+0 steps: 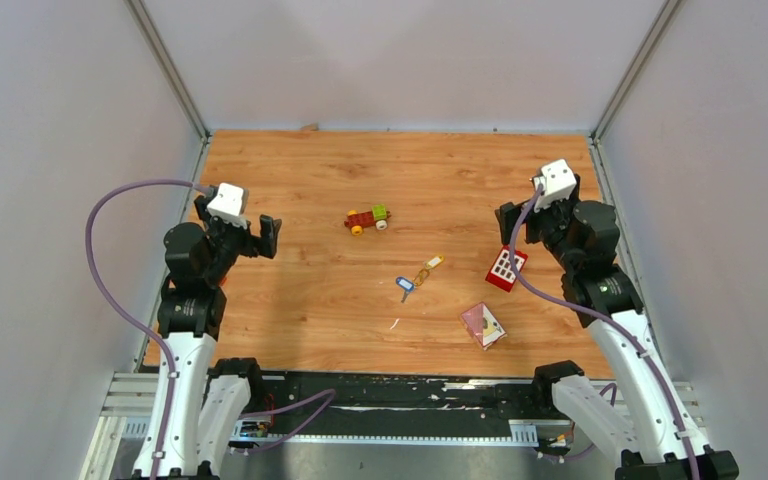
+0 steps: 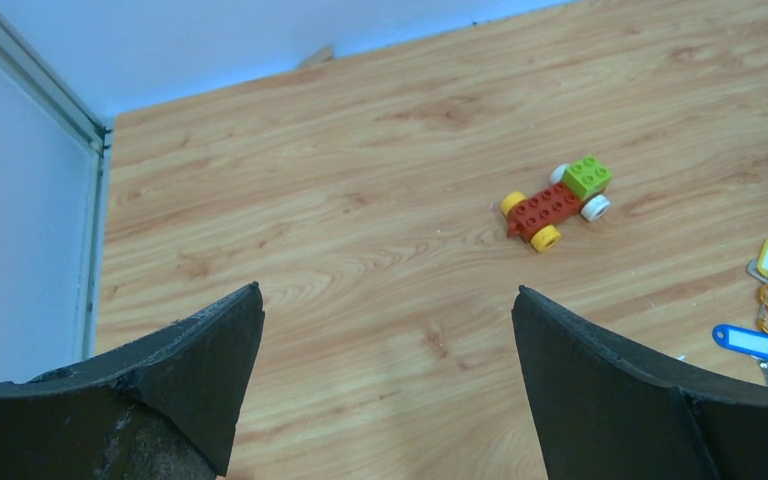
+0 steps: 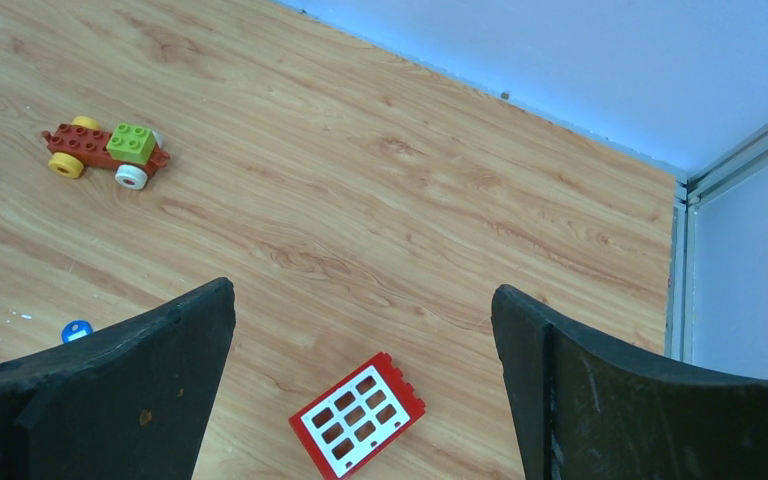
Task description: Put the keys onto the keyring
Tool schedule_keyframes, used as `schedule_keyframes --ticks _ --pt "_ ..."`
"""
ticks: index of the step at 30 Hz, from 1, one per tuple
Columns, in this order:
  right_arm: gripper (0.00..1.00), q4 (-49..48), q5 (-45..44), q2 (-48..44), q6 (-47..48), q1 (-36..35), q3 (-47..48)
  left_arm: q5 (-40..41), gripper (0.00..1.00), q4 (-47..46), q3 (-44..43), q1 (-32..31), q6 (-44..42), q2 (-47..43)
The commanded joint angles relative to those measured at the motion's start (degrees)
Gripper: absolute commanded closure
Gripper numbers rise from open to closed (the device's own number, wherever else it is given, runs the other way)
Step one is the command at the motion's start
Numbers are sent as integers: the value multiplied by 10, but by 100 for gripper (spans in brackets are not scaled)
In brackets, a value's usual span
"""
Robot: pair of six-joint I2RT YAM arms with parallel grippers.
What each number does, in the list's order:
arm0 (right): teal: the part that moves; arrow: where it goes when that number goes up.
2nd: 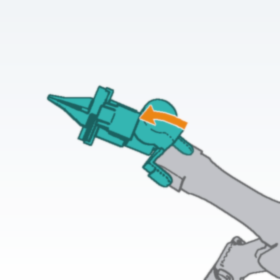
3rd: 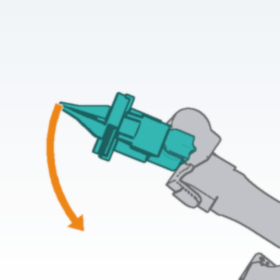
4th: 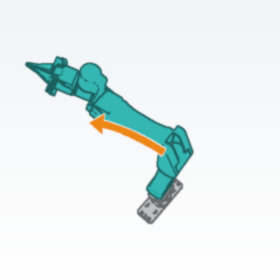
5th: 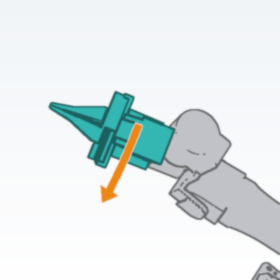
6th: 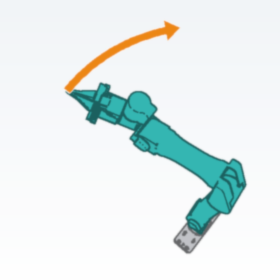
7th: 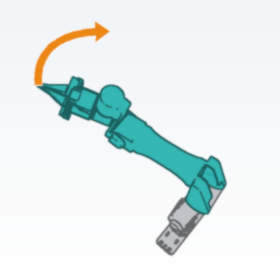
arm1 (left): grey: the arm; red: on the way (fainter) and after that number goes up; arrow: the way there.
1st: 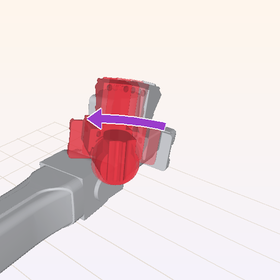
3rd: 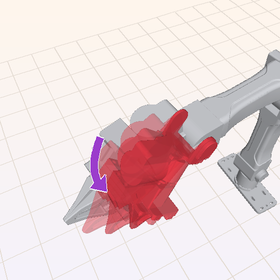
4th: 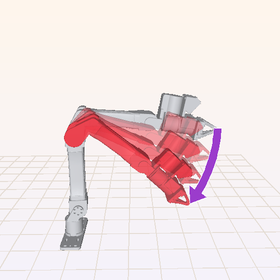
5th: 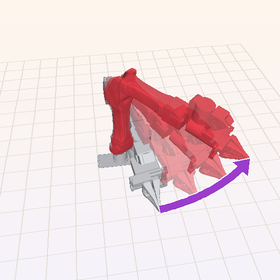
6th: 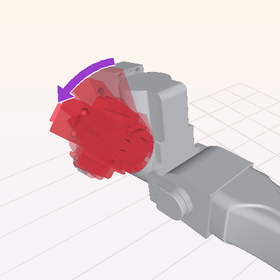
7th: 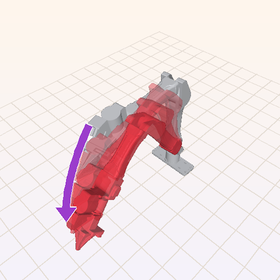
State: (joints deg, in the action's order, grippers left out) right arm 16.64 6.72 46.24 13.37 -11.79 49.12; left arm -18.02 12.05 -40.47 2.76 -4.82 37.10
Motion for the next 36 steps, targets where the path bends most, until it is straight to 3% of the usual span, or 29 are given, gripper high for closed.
schedule_keyframes --ticks 1,36 --pt "0 -31 -7 -8 2 2 -7 0 0 8 -13 3 -11 0" --pt "0 -32 -5 -19 4 2 -11 -37 0 7 -4 4 -12 1"
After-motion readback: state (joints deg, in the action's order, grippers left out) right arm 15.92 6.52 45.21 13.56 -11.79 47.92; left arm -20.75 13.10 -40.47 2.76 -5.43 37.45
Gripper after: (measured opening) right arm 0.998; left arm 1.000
